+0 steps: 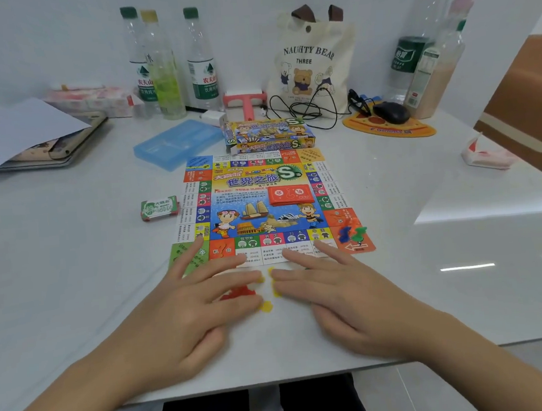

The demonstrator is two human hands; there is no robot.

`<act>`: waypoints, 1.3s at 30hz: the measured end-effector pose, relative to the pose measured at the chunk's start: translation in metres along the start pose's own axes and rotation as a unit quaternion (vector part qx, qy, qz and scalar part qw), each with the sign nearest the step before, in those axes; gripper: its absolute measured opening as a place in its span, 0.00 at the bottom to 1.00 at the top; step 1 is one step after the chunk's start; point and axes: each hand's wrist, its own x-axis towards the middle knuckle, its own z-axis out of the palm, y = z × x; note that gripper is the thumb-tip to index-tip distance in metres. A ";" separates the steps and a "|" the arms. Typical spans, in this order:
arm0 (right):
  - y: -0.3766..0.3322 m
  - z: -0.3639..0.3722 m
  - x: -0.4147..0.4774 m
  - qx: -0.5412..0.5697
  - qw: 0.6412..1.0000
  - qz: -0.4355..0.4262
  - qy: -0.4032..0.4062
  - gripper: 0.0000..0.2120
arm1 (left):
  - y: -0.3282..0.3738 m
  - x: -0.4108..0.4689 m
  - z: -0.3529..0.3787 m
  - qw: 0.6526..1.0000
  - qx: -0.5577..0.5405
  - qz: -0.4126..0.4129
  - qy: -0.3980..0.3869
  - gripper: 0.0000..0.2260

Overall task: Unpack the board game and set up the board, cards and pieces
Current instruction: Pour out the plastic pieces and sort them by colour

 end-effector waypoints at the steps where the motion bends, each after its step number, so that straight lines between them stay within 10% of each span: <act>1: -0.002 0.000 0.004 0.005 1.000 0.002 0.000 0.25 | 0.002 0.000 -0.002 1.000 0.001 0.005 -0.001 0.22; 39: 0.024 -0.007 -0.047 0.058 0.998 0.014 -0.003 0.27 | 0.020 0.026 0.008 0.996 0.025 0.029 -0.075 0.24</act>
